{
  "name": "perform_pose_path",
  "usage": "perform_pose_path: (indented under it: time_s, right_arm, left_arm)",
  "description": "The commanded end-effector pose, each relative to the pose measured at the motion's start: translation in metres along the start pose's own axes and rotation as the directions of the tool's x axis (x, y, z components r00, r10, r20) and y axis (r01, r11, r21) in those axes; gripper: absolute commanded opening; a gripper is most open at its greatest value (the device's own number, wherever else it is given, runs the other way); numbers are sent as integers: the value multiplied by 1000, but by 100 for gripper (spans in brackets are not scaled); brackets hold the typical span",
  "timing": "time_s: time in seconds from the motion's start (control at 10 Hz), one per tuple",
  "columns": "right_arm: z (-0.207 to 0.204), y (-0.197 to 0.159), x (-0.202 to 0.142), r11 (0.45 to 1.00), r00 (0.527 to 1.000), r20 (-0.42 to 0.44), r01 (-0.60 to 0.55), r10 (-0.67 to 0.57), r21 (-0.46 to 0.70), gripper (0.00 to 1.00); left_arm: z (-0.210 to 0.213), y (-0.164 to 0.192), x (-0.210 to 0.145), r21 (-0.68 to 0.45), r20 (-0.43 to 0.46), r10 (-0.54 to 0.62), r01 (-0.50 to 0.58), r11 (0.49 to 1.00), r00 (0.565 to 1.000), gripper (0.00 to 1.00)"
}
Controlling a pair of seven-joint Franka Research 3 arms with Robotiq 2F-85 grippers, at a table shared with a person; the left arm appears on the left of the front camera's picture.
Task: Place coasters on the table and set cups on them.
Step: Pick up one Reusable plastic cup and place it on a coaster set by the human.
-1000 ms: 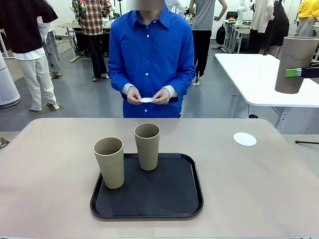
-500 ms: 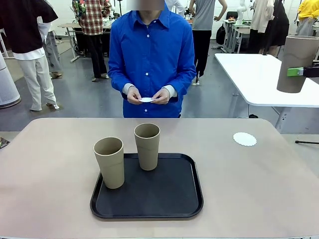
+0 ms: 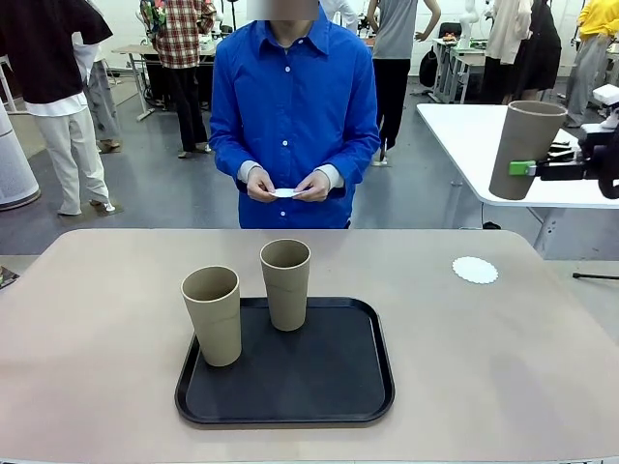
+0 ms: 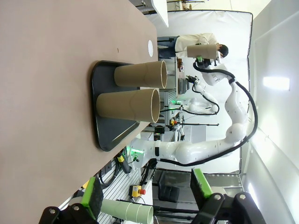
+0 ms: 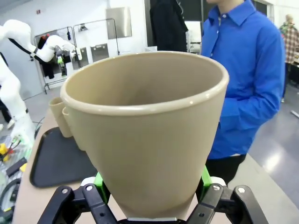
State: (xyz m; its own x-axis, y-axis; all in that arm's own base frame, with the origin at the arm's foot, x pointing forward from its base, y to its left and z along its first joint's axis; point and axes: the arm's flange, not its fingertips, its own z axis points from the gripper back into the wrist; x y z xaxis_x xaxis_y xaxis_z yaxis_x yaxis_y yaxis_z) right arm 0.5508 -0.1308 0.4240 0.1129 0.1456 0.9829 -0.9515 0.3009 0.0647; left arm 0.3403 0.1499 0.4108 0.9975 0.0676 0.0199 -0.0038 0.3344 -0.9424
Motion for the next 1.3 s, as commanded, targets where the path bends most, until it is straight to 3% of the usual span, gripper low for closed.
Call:
perform_pose_path:
  time_s: [0.0, 0.6, 1.2]
  right_arm:
    - [11, -21, -15, 999, 999, 6, -51, 51, 8, 83]
    - [-34, -46, -101, 990, 993, -96, -61, 74, 126, 83]
    - [-49, -44, -124, 996, 993, -117, -26, 36, 88, 83]
  left_arm:
    - [2, -1, -1, -10, 1, -6, 6, 1000, 1000, 100]
    - [2, -1, -1, -10, 1, -6, 6, 1000, 1000, 100]
    - [2, -1, -1, -10, 1, -6, 6, 1000, 1000, 100]
